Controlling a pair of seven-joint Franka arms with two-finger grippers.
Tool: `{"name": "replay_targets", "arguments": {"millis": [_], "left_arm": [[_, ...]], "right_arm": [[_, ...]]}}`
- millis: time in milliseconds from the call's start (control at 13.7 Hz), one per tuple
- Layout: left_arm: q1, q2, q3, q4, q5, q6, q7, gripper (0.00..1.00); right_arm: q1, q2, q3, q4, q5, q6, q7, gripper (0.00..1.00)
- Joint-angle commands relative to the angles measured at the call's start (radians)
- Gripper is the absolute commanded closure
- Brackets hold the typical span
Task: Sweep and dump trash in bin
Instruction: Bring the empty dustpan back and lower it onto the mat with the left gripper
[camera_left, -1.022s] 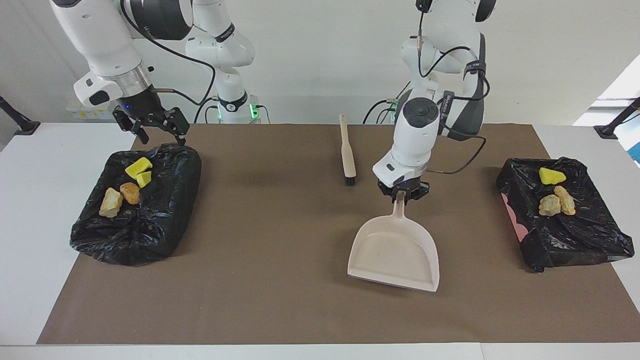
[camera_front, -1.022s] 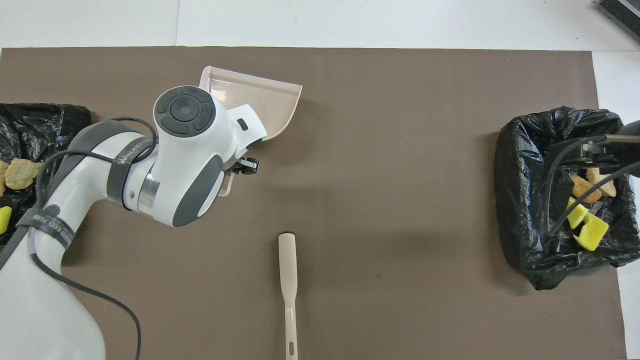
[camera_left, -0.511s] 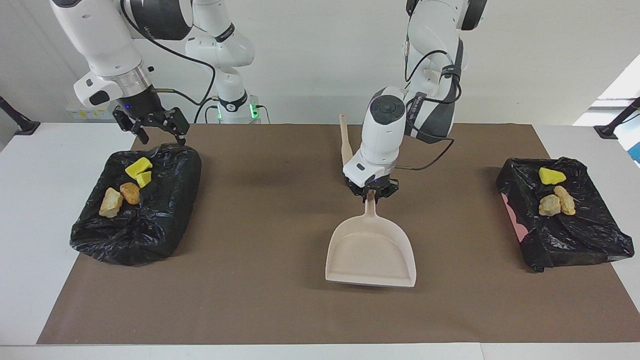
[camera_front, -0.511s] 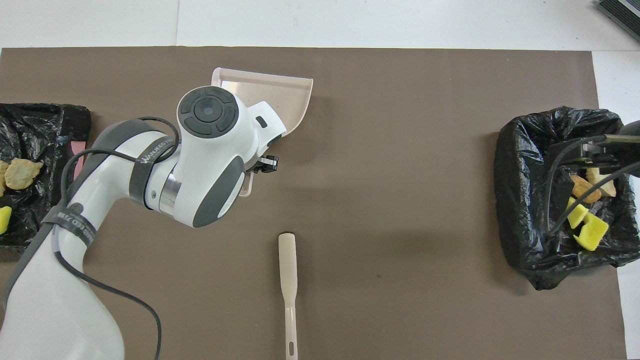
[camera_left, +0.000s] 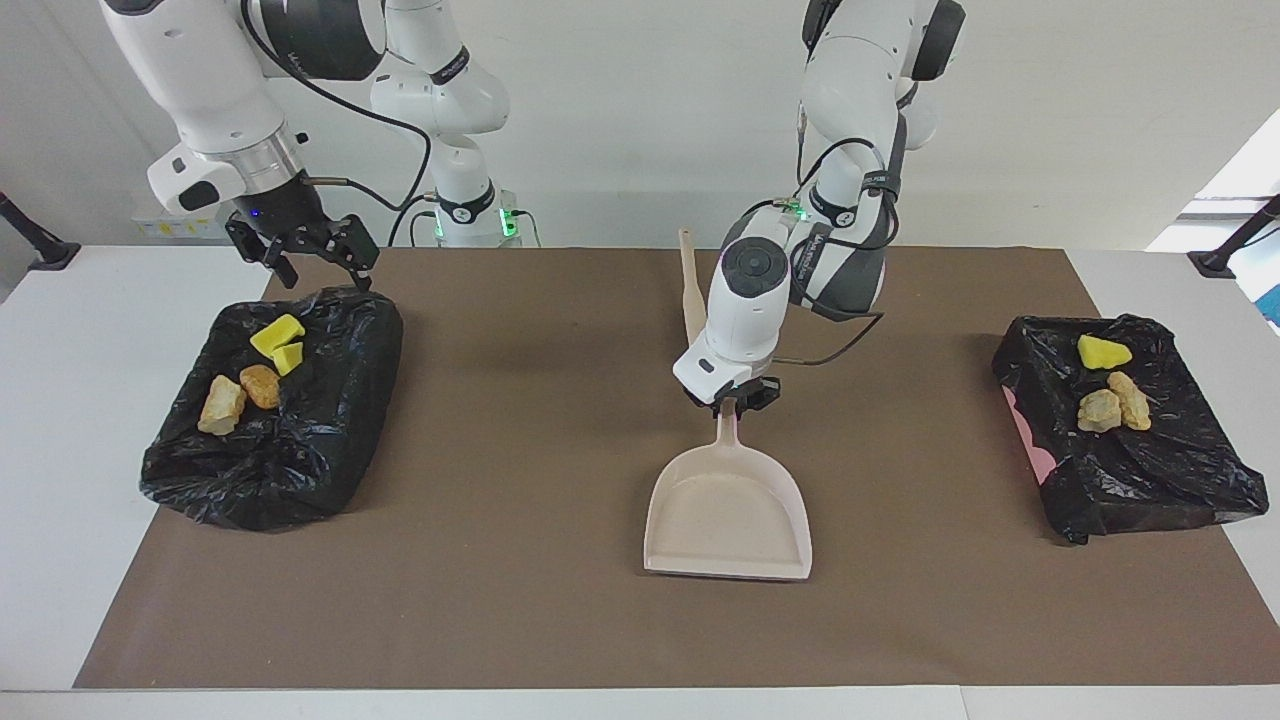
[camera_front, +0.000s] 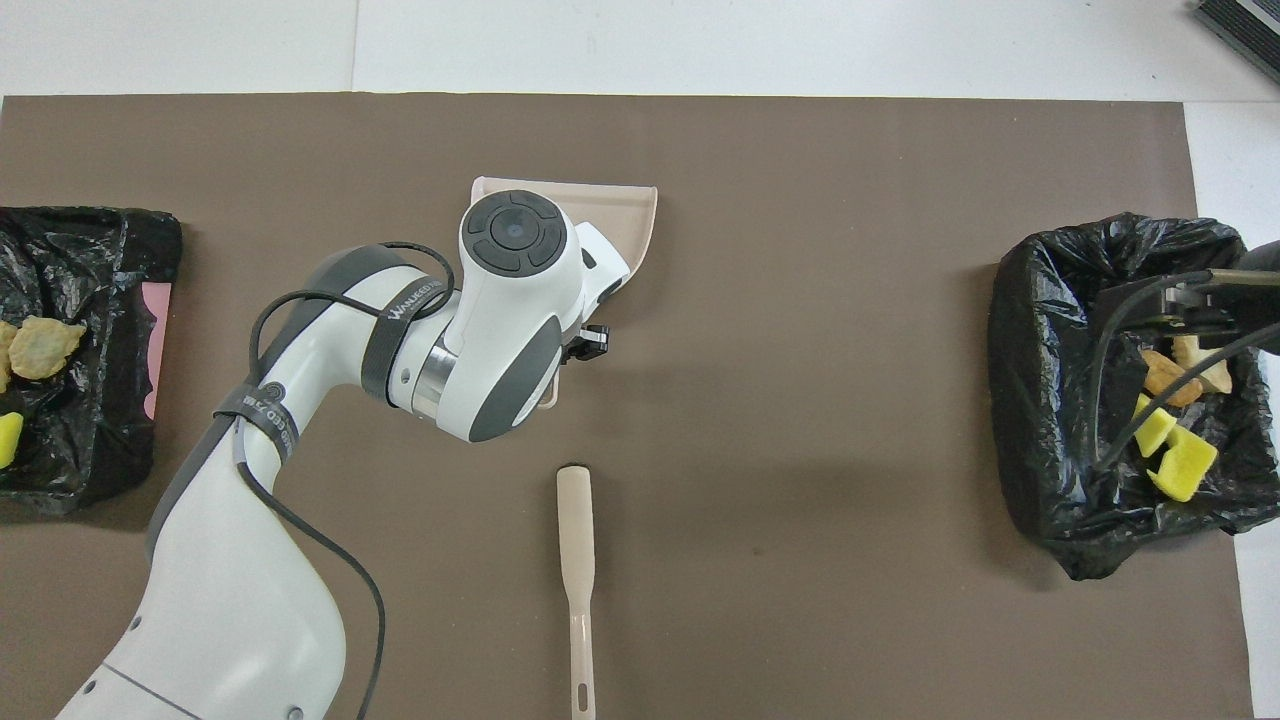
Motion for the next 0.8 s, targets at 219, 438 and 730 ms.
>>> {"name": "replay_targets", "arguments": {"millis": [219,438,730], "left_arm": [[-0.015,-0.011,0.018,-0.034,-0.018,0.022,-0.015,0.88],[-0.022,-0.014,0.018,-0.036,-0.018,0.023,-0.045,0.38],[-0.007,-0.034,0.028,-0.03,-0.002,0.022,-0.029,0.0]], "right_arm": [[-0.002,-0.017,0.001,-0.017,0.012,-0.002,-0.002,0.0],[-0.002,-0.017,0.001,-0.017,0.012,-0.002,-0.002,0.0],[-0.002,-0.017,0.001,-0.017,0.012,-0.002,-0.002,0.0]]}}
